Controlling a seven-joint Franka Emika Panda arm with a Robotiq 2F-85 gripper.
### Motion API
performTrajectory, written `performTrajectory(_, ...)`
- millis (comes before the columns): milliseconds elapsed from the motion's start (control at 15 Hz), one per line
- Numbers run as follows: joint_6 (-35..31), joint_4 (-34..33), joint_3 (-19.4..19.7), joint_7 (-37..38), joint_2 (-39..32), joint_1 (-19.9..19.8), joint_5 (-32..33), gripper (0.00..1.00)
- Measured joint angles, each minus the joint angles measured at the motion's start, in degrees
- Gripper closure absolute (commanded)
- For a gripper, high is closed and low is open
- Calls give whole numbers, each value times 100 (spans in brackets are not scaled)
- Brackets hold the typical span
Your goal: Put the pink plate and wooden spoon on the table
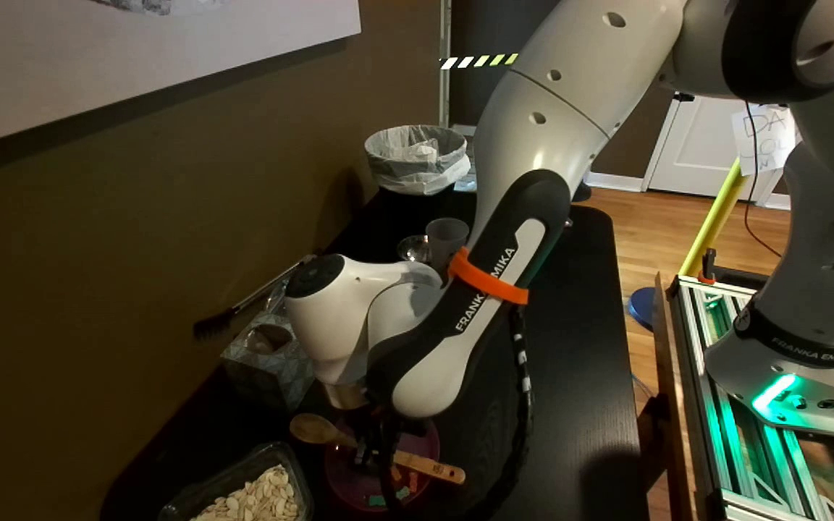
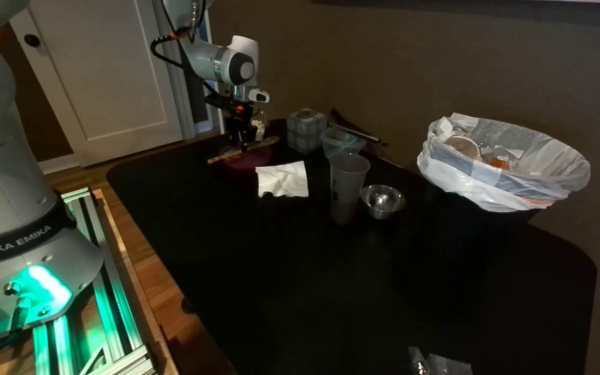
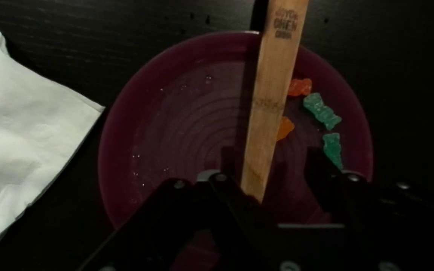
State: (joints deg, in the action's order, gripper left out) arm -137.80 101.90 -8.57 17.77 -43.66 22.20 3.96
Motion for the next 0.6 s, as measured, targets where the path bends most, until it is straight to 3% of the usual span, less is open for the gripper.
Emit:
performTrajectory(267,-50,-44,76,11,-65,51,2,47)
performTrajectory(333,-51,-63,97,12,-87,65,3,56)
performTrajectory(400,-51,-81,114,13,-109,76,3,72)
performTrajectory(467,-52,-95,135,15,-127,91,4,72)
performTrajectory(600,-52,-126,143,15,-142,100,4,88)
